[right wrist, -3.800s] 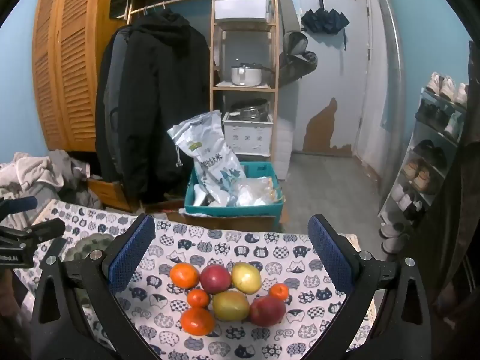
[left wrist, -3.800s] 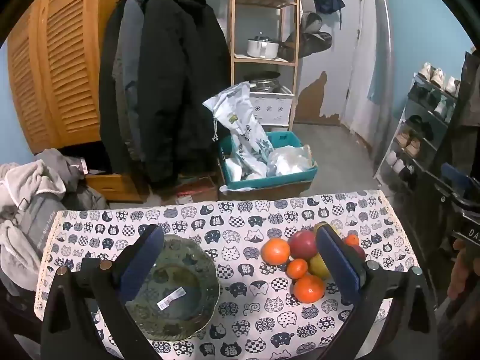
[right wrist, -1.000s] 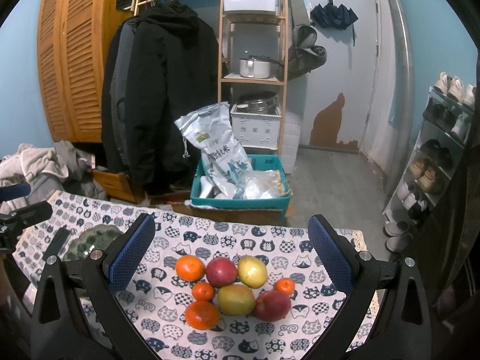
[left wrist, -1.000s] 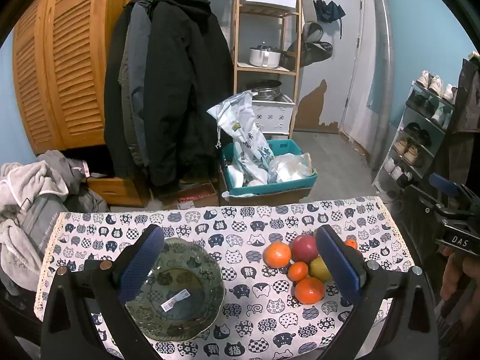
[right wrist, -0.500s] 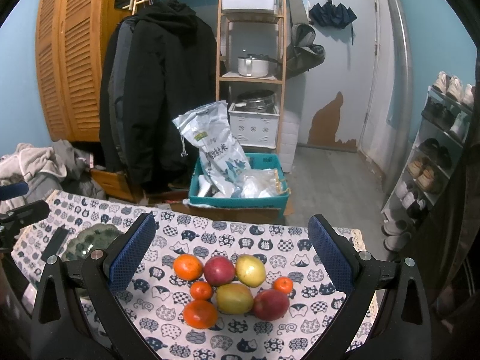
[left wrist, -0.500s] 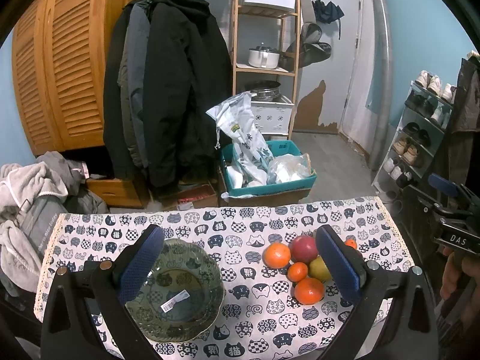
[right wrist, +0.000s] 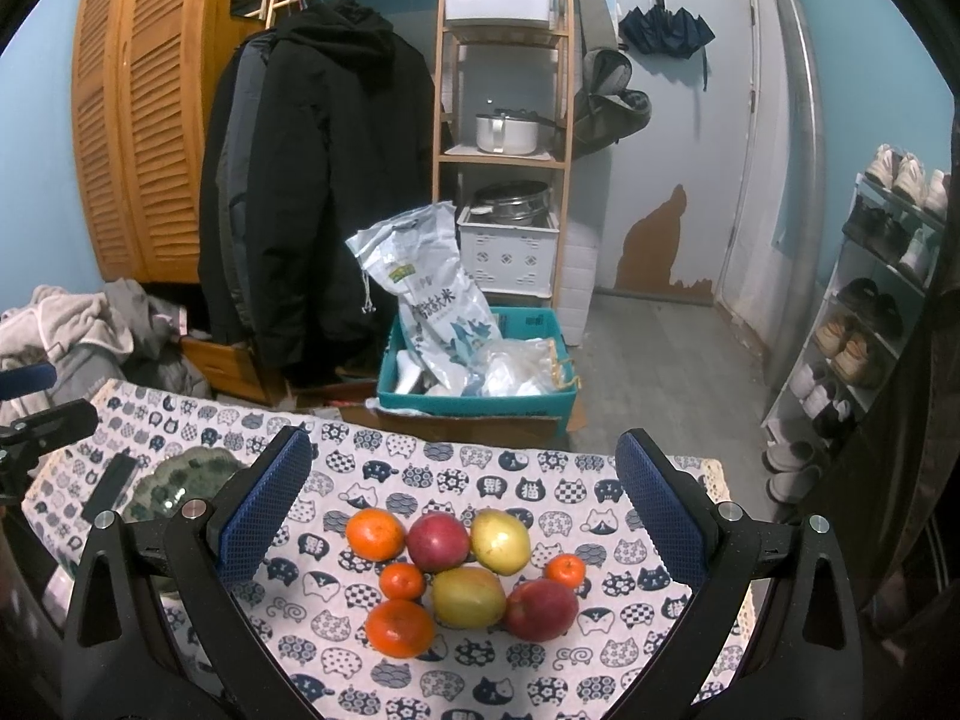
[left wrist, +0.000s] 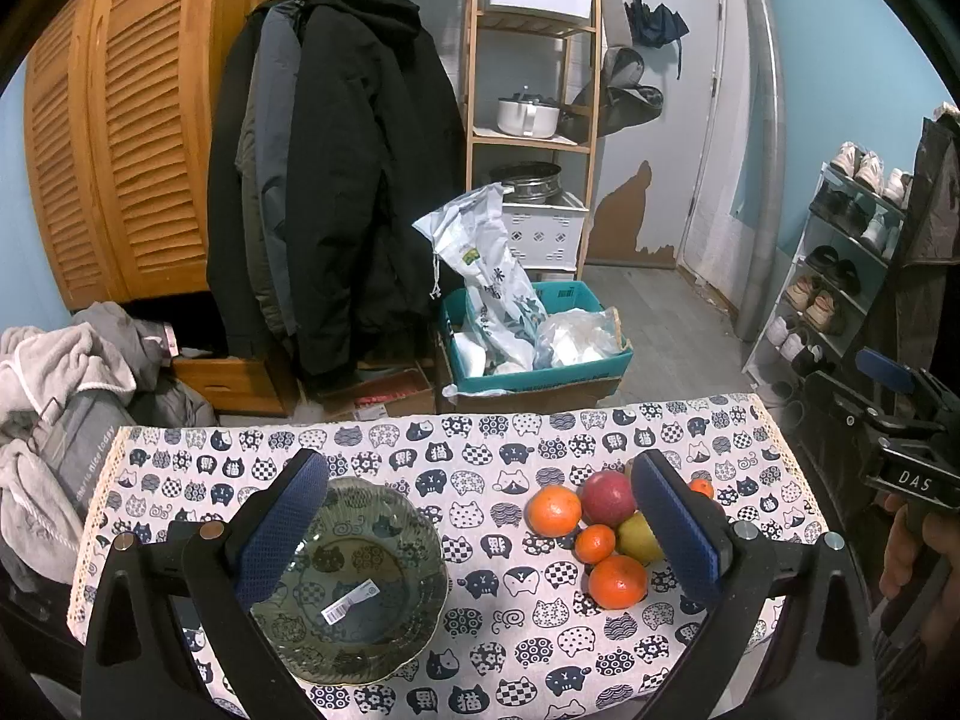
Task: Organize fruits
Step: 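Grasp an orange with the left tool while the right tool grasps a red apple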
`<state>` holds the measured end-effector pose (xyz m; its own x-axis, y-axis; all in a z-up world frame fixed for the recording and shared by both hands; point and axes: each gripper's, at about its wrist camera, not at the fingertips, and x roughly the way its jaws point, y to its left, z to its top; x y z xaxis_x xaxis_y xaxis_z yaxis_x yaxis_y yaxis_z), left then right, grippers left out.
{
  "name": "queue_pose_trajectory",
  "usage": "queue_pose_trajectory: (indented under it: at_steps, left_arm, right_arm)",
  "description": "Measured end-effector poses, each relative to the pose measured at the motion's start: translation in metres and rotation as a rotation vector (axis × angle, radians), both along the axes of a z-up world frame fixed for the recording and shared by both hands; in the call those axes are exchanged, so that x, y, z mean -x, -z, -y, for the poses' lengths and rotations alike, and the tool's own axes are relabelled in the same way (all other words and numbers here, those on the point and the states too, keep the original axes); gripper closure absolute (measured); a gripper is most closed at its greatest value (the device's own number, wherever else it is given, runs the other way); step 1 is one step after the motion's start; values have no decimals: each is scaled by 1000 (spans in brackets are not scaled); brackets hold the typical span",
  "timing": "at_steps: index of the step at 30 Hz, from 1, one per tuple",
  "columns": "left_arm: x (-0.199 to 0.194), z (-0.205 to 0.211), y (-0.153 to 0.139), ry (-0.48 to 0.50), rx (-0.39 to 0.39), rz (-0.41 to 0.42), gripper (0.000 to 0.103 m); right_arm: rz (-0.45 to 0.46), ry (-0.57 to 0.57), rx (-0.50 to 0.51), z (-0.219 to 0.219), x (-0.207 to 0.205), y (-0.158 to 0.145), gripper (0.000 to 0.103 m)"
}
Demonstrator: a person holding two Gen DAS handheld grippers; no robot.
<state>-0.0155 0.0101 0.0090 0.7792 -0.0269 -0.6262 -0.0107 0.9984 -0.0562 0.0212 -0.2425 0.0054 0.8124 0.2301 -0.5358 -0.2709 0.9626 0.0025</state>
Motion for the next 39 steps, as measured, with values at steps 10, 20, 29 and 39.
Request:
queue_pose_trajectory:
  at_steps: [10,20,29,39]
  left_arm:
    - [-3,6,3,15,-4,-12,1]
    - [-31,15,42,47,-3,-120,1]
    - [-62,33,96,72,-4,-259,1]
    - [-94,47,139,79,5,-349,1]
  right_arm:
    - [-9,12,6,12,-3,3,3]
    - [-53,47,37,20,-18,22,3]
    - [-179,90,71,35,-42,67,3]
    - [-405,167,41,64,-79,138,3]
